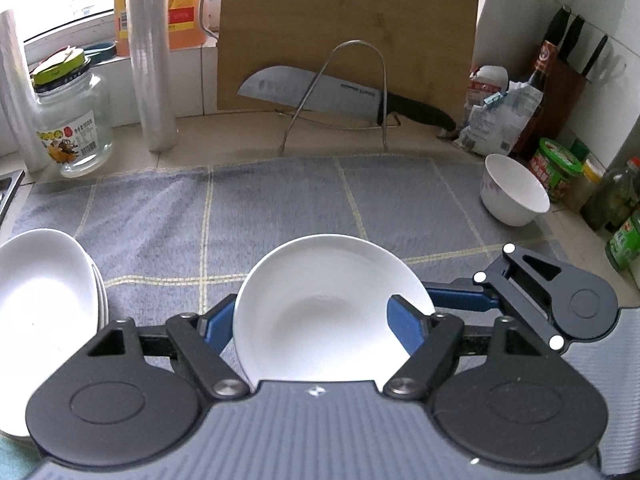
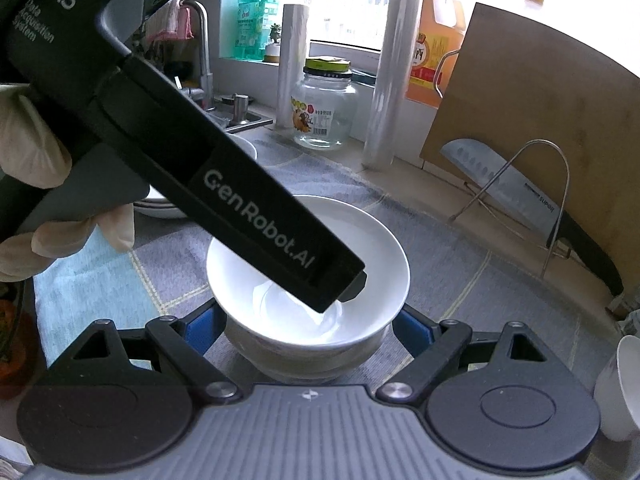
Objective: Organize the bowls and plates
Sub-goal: 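Lower the flower-print bowl into the white bowl and open the left gripper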
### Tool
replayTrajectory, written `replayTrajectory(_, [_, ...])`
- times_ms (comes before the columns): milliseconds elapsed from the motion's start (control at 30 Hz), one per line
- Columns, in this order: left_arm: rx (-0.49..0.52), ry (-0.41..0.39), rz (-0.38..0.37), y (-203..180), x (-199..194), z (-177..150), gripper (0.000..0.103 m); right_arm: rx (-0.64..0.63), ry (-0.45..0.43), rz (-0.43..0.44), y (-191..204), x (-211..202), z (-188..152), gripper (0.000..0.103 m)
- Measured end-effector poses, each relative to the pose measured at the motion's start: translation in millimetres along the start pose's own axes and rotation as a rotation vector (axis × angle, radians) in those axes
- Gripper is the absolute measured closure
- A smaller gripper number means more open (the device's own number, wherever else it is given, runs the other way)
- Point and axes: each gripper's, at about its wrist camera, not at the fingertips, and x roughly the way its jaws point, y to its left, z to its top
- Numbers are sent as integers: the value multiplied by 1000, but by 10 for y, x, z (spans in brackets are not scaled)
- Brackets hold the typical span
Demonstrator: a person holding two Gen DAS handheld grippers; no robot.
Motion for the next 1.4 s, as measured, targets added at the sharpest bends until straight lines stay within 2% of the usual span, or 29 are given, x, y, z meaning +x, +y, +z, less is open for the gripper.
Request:
replayTrajectory(833, [21,-12,12,0,34,-1,25,35,14,34,-88,28,-13,10])
replayTrajectory(900, [23,-21,9,4,20,-8,24,28,-7,30,-77,-8,-17,0])
replayTrajectory(1400, [-9,-113,48,2,-288,-121,12,11,-47,34,16,-192,9,0])
